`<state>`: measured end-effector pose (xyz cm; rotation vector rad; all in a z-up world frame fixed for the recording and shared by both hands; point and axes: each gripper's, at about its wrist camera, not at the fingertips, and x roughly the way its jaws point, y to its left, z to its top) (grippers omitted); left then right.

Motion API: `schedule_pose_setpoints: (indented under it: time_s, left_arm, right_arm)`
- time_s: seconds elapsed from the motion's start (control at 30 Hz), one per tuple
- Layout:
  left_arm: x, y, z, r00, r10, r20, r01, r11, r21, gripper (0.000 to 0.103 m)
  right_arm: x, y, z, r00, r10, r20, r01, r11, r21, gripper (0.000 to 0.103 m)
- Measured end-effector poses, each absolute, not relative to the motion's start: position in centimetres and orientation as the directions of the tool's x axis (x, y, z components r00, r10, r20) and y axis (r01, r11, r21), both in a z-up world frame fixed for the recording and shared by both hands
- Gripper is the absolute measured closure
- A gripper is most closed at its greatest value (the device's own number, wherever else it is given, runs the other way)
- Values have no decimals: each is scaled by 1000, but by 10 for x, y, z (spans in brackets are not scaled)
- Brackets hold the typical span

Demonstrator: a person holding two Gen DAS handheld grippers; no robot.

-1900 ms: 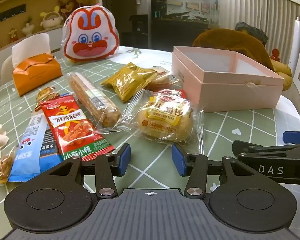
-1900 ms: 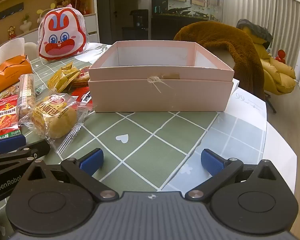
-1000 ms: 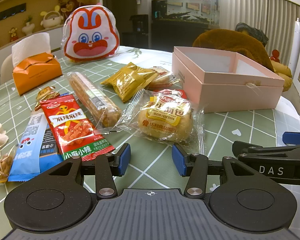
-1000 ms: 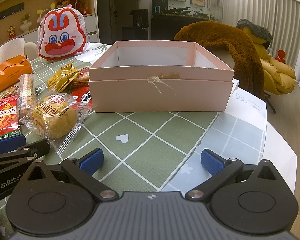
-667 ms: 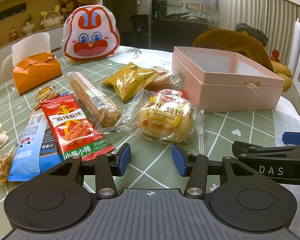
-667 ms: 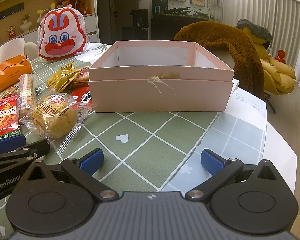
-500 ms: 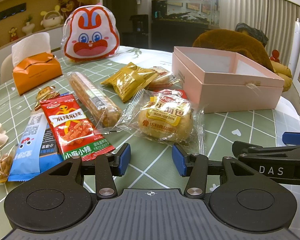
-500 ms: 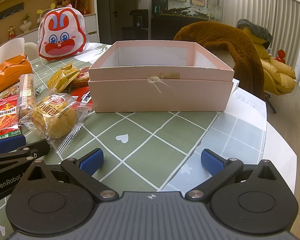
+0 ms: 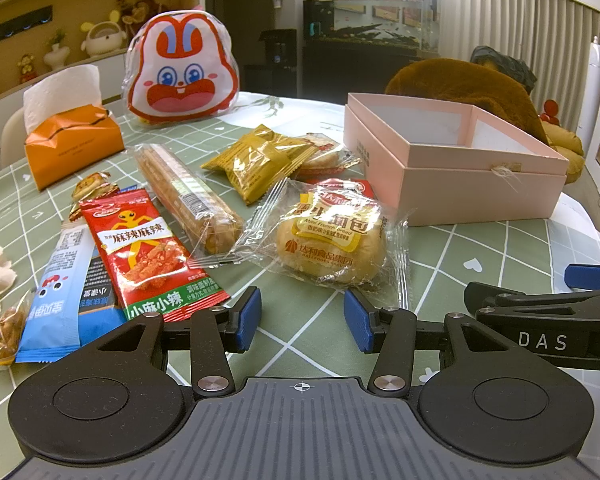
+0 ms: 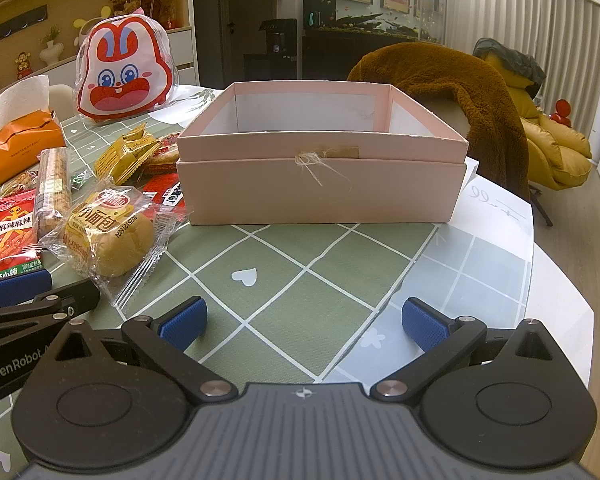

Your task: Organize snacks

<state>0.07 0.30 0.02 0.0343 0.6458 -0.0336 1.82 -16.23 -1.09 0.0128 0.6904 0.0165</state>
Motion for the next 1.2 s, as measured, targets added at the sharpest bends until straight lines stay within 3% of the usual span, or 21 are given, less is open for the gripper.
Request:
schedule_pose_setpoints:
  time_s: [1.2]
  left_arm:
    - [0,6,0,797,-47,-602,63,998,6,48]
  right_arm:
    - [16,-165,-9,772,33,-635,-24,999,24,0]
